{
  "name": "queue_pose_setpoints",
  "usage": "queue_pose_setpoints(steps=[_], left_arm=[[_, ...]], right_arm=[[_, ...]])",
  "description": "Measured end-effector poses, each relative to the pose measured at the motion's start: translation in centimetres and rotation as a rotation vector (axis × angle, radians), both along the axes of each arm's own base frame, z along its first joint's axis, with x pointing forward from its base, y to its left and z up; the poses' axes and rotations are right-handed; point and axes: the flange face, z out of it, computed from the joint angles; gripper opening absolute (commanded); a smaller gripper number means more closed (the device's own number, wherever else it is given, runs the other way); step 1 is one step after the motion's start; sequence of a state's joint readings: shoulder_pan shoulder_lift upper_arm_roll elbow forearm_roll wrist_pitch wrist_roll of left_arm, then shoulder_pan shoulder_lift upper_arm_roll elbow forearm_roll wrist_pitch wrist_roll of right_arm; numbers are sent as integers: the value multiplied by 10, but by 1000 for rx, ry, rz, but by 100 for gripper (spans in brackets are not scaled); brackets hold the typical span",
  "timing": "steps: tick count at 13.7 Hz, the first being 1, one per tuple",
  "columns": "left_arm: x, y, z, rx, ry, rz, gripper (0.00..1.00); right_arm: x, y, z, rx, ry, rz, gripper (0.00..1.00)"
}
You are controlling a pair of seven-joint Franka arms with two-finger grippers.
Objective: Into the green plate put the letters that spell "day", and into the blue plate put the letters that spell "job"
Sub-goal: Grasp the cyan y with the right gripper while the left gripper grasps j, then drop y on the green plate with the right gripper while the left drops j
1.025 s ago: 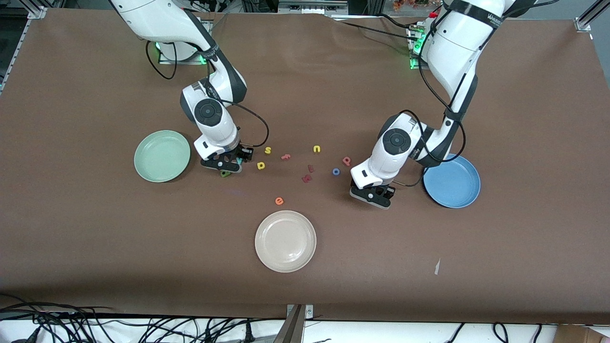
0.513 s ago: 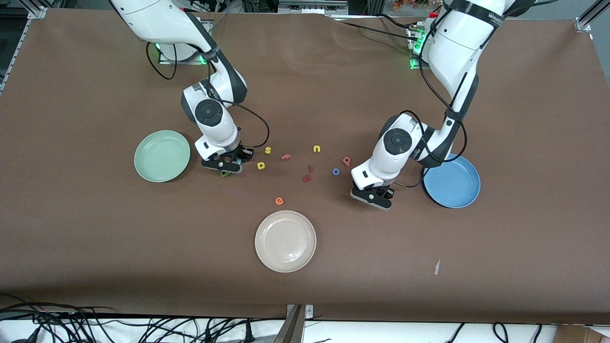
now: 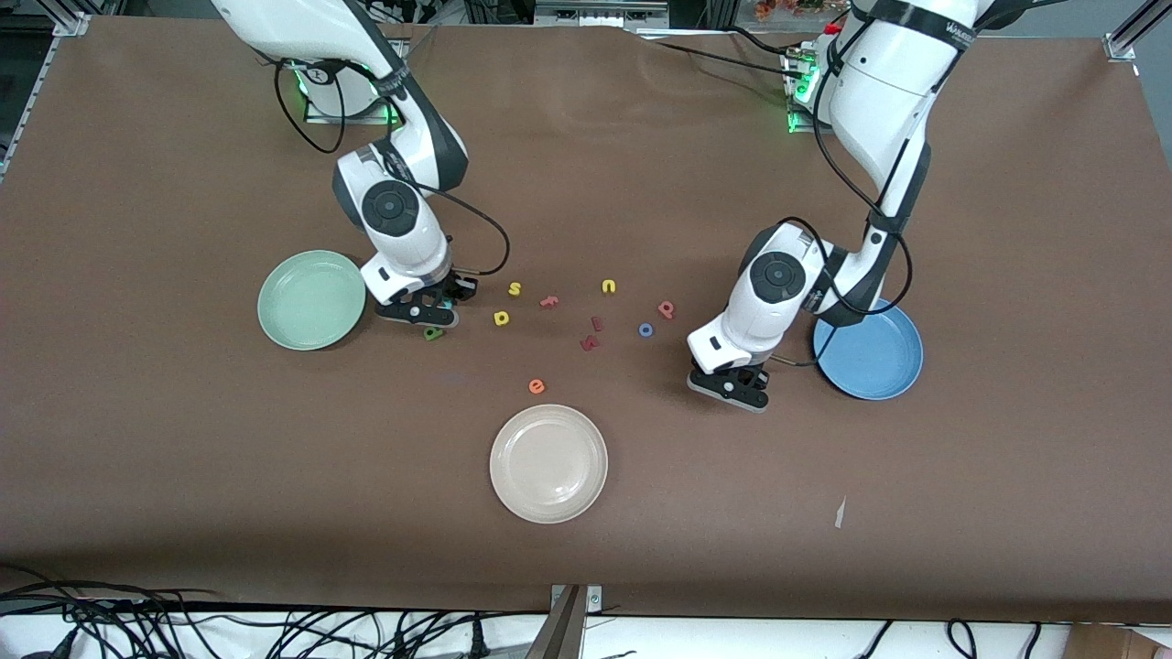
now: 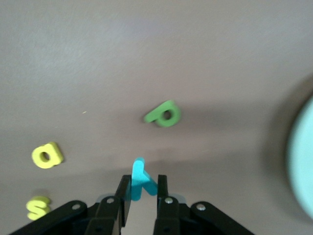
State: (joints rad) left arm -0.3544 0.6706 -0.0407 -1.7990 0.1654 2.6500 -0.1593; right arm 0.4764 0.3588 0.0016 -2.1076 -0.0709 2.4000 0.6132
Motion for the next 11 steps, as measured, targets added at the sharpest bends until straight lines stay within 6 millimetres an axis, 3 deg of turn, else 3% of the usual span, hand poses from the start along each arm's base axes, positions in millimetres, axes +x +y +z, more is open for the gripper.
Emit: queue_pose_setpoints(steps=[2,4,6,8,9,10,11], left_arm=[[18,45,29,45,16,-49,0],[32,107,61,93,53,-101,0],[36,169,81,126,84,-173,0],[22,216,77,142,148,-218,0],[8,229,66,140,189,-219,0],[-10,236,52,130,232,-213,0],[-27,236,41,120,267,-210,33]], right_arm=[[11,-37,21,-27,23,44,16],[18,-81,34,-43,46,98,16],[16,-128,34,-50,75,147,16],[9,-158,22,-54,105,170,16],[6,-165,17,-54,113,182,19],[2,-170,12,-54,119,188,30],[-1,-173,6,-53,113,194,55]])
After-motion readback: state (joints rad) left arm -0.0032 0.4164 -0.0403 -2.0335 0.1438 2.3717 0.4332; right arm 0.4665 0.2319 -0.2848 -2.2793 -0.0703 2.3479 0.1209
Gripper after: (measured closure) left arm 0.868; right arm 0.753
